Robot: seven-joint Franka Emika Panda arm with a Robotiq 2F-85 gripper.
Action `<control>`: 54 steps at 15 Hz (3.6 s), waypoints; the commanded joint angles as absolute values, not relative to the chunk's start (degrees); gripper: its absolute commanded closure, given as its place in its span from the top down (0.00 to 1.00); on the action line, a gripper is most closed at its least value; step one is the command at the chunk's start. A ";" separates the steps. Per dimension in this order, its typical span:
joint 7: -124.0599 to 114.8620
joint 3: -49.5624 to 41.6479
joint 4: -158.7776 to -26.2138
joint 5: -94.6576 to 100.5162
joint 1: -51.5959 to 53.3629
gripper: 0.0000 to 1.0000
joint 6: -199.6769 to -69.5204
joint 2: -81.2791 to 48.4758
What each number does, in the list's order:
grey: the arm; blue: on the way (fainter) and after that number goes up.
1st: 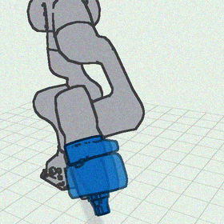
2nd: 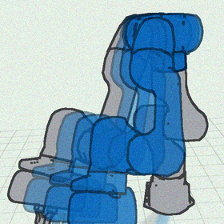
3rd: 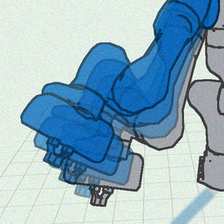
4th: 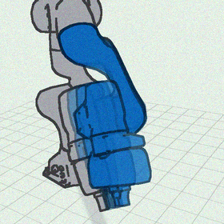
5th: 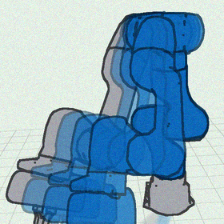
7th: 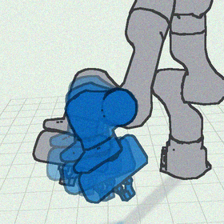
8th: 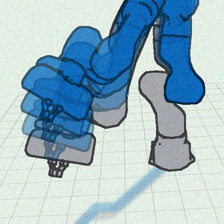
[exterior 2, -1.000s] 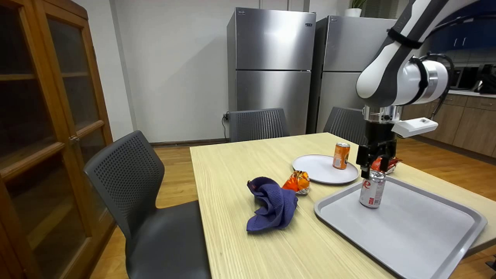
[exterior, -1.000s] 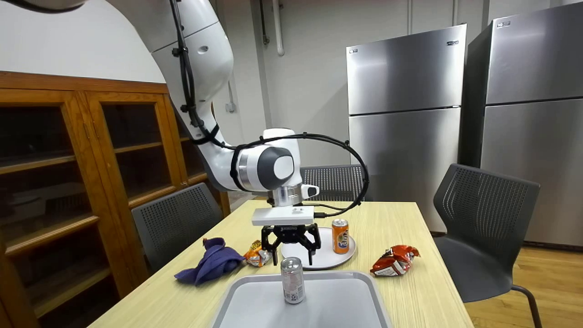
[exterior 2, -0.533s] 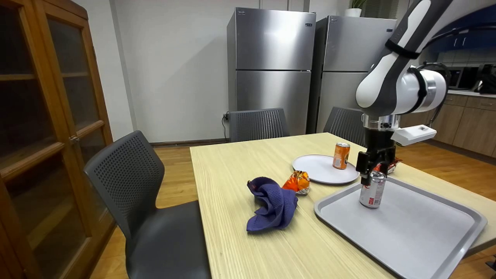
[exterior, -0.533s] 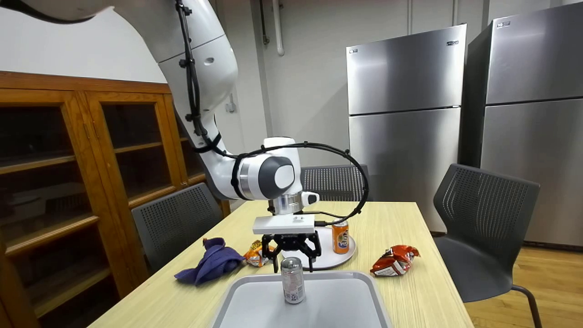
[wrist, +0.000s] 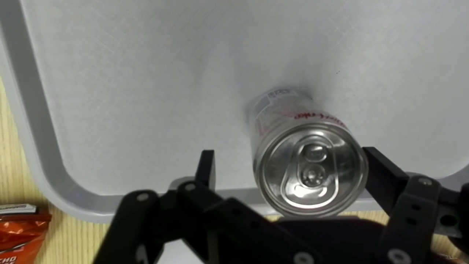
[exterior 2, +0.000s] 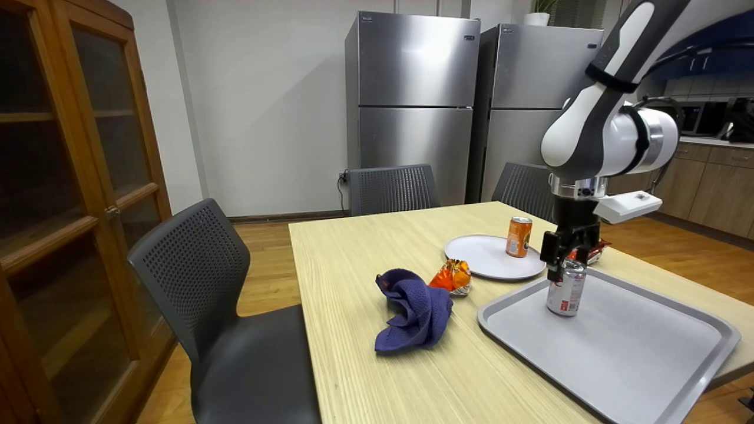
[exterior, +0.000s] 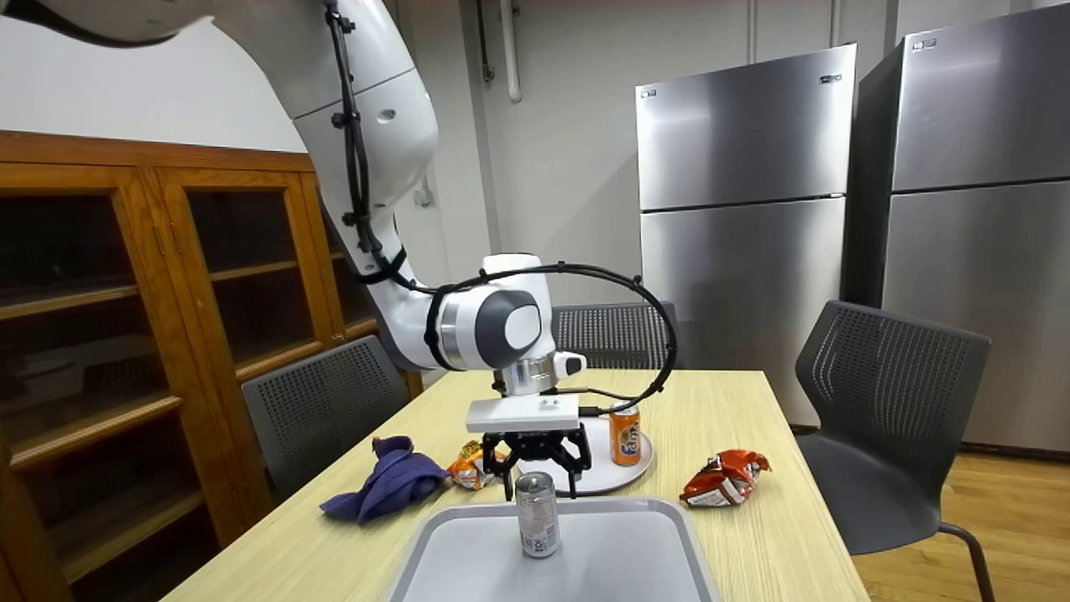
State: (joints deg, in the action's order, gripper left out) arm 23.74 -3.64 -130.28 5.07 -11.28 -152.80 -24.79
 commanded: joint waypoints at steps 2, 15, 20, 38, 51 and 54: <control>23.18 -3.69 -131.04 6.41 -11.41 1.00 -153.31 -24.18; 23.17 -3.40 -130.31 5.56 -11.94 1.00 -152.89 -24.98; 23.16 -3.36 -130.30 5.56 -11.94 1.00 -152.89 -25.14; 25.11 -2.55 -133.02 5.49 -12.52 0.49 -153.72 -23.99; 26.40 -0.58 -132.13 3.90 -12.50 0.38 -151.85 -18.44; 26.63 -0.12 -130.41 3.76 -12.17 0.38 -151.46 -18.62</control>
State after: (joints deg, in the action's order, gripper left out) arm 24.34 -1.37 -131.45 4.92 -11.57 -153.04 -20.22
